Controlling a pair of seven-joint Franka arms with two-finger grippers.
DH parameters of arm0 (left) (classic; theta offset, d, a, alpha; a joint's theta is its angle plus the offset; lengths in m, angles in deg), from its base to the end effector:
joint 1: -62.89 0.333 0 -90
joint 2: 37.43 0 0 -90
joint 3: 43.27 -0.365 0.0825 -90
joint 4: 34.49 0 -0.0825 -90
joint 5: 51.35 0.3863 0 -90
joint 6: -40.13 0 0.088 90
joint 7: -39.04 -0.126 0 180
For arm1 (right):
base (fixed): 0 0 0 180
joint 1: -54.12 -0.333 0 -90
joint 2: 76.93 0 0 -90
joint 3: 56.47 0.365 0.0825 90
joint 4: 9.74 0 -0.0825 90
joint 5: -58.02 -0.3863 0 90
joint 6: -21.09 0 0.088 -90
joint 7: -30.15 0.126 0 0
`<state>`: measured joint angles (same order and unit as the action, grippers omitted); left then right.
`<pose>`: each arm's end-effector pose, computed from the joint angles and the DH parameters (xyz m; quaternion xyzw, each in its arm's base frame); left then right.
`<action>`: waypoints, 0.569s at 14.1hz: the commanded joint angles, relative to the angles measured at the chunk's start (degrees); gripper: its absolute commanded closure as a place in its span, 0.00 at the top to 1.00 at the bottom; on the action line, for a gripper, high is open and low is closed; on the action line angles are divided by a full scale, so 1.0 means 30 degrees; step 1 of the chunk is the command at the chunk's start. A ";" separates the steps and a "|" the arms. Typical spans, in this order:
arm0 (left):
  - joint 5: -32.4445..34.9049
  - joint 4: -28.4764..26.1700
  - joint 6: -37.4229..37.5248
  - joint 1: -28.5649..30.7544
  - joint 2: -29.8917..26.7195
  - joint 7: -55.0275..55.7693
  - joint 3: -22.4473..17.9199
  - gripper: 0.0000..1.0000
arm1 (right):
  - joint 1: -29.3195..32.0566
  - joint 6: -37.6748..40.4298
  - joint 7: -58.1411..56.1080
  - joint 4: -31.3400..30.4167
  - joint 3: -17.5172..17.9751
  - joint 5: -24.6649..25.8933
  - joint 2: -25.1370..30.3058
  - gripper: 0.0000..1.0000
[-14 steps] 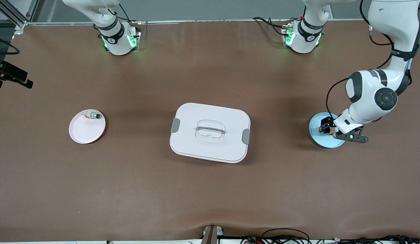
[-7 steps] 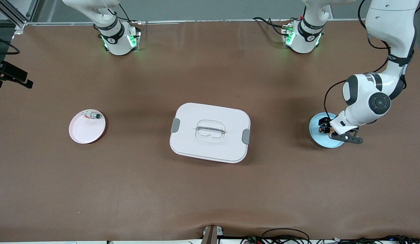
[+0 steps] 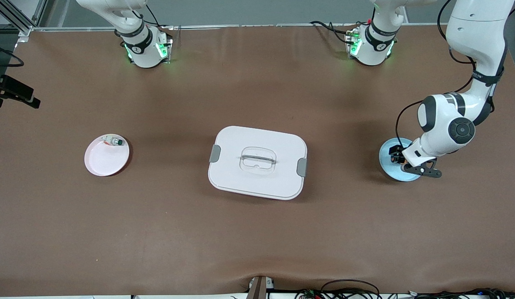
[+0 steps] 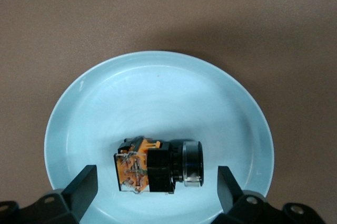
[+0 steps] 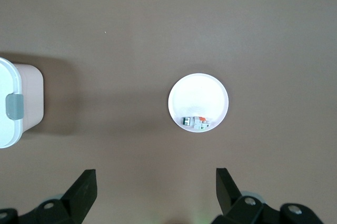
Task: Transfer orange switch to right arm and place
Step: 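Close the left gripper on the orange switch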
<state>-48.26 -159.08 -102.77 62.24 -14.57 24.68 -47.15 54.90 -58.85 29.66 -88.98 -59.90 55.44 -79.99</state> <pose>0.5721 0.0324 0.2240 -0.9915 0.1210 0.0434 0.0223 0.5554 -0.0334 0.6972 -0.9992 0.0290 0.0197 0.0215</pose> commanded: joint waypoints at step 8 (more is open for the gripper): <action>0.0230 0.0016 -0.1175 0.0218 0.0903 -0.0340 0.0120 1.00 | 0.0236 0.0015 -0.0219 -0.0158 0.0090 -0.0164 0.0347 1.00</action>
<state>-48.26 -159.07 -105.07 62.37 -12.21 24.66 -47.15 54.90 -58.85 29.66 -88.98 -59.92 55.44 -79.99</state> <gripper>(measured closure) 0.000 0.000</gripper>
